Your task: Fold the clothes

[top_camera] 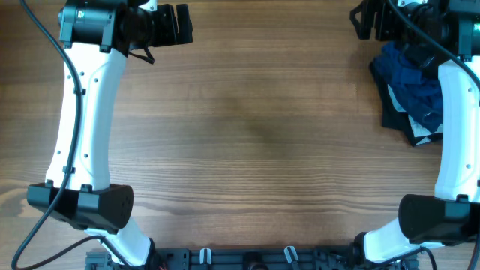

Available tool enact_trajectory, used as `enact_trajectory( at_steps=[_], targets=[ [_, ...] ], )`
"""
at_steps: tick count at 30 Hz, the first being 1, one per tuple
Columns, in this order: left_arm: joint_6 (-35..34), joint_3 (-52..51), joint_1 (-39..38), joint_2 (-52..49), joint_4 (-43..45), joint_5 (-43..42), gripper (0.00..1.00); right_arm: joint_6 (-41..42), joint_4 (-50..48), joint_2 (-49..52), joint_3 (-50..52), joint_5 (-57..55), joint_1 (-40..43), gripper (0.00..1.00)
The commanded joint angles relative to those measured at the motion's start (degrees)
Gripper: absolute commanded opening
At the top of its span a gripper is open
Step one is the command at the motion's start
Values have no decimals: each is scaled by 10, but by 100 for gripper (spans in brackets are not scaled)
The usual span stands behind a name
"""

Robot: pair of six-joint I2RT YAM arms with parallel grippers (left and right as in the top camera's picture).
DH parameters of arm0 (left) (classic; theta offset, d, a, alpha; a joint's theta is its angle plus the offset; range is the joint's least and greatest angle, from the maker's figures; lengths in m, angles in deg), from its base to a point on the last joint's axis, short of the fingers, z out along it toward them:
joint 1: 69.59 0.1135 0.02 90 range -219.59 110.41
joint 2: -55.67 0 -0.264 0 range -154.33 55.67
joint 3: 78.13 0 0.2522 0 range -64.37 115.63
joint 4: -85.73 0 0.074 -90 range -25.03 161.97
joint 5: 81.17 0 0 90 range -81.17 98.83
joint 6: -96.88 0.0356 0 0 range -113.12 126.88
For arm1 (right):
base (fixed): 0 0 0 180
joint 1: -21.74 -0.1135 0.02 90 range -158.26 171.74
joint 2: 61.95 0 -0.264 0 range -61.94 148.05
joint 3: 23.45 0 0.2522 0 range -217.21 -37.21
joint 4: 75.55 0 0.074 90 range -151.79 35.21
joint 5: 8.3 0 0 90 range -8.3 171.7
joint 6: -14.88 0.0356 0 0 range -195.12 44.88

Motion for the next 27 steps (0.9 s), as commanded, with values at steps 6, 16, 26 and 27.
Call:
enact_trajectory(
  at_steps=[6, 16, 26, 27],
  targets=[
    [-5, 0, -2, -3, 0, -9, 100, -10, 5, -140, 4, -17, -31, 100],
    [-5, 0, -2, -3, 0, -9, 100, -12, -243, -387, 269, -25, -33, 99],
    [-5, 0, -2, -3, 0, -9, 100, -8, -579, -677, 767, -25, -31, 100],
    [-5, 0, -2, -3, 0, -9, 100, -8, -593, -702, 805, -25, -31, 100]
  ],
)
